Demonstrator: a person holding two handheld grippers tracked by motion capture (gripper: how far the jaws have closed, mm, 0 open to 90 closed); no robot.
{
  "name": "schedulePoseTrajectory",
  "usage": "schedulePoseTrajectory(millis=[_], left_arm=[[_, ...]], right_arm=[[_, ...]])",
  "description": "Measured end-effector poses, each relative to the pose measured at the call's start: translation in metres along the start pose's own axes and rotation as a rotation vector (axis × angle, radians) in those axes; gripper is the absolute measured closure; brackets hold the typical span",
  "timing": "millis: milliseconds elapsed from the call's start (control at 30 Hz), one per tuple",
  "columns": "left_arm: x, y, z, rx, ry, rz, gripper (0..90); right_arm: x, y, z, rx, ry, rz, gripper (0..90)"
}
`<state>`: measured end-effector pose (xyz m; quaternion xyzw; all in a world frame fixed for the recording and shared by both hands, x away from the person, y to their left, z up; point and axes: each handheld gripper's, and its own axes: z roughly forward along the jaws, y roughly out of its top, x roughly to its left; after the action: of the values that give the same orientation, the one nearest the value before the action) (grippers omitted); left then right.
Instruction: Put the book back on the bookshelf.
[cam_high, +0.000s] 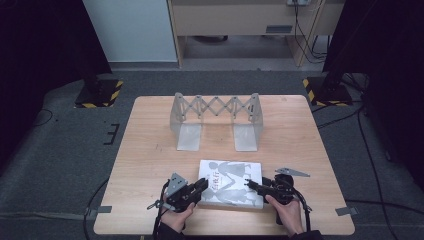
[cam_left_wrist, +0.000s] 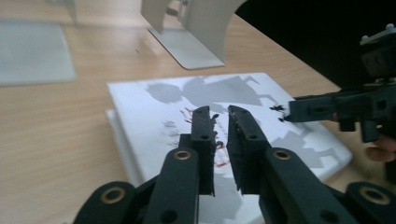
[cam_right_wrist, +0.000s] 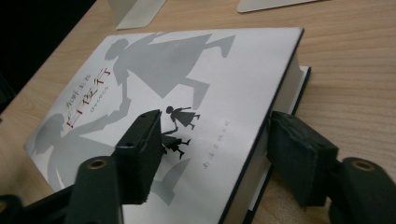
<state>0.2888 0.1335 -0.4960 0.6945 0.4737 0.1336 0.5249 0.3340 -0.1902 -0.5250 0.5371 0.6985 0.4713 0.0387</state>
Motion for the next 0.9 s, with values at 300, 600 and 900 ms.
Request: schedulePoseTrajectory(millis=[300, 600, 900], left_arm=[[0.029, -0.012, 0.004, 0.030, 0.124, -0.058, 54.1], [0.042, -0.018, 0.030, 0.062, 0.019, -0.095, 23.2], [0.026, -0.015, 0.049, 0.151, -0.050, -0.069, 7.3]], right_arm=[[-0.001, 0.002, 0.002, -0.039, -0.037, -0.118, 25.4], [0.003, 0.000, 0.009, -0.038, -0.032, -0.131, 19.2], [0.007, 0.000, 0.015, -0.032, -0.038, -0.139, 12.6]])
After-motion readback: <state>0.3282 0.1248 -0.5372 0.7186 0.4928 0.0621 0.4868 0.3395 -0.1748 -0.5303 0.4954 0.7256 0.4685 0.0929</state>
